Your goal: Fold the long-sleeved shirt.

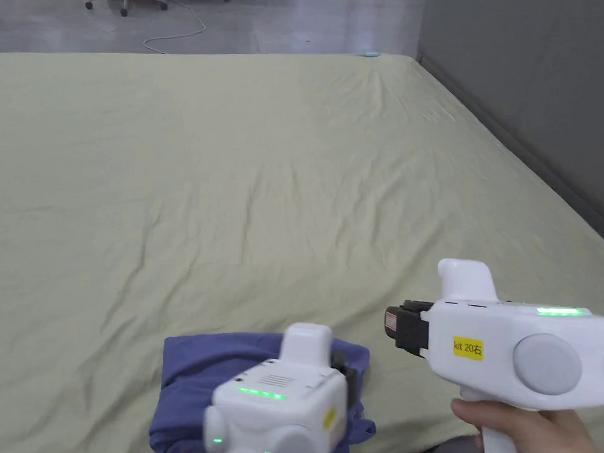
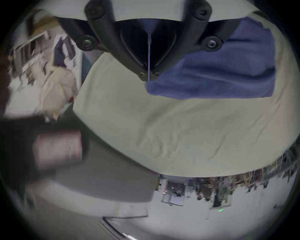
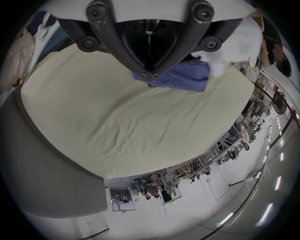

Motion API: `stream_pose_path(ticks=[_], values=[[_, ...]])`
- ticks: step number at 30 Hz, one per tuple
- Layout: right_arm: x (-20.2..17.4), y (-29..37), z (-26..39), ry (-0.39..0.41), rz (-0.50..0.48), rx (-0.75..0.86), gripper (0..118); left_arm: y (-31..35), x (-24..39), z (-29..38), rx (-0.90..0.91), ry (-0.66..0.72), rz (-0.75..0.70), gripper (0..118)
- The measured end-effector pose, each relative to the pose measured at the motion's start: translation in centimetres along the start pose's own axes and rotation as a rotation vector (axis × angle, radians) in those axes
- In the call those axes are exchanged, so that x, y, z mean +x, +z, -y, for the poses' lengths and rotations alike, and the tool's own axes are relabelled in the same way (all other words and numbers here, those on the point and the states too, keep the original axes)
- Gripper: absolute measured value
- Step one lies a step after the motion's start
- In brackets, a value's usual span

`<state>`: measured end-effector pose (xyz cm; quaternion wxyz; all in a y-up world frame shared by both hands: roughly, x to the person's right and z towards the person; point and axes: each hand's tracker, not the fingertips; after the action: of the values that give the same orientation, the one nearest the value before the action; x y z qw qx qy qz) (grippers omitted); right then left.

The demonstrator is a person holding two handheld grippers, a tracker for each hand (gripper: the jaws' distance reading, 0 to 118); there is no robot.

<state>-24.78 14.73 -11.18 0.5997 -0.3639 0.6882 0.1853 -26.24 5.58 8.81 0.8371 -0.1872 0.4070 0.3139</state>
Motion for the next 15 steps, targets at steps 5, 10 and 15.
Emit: stream_pose_path(ticks=[5,10,15], values=[[-0.1,-4.1,0.4,-0.071,-0.195,-0.054,0,7.0,-7.1,-3.2,0.1,0.174,-0.119,0],[0.2,-9.4,2.0,-0.189,-0.239,-0.189,0,9.9,-11.9,-3.4,0.082,0.356,-0.103,0],[0.9,-14.3,5.0,-0.189,-0.234,-0.359,0,10.3,-14.1,-2.4,0.088,0.495,-0.097,10]])
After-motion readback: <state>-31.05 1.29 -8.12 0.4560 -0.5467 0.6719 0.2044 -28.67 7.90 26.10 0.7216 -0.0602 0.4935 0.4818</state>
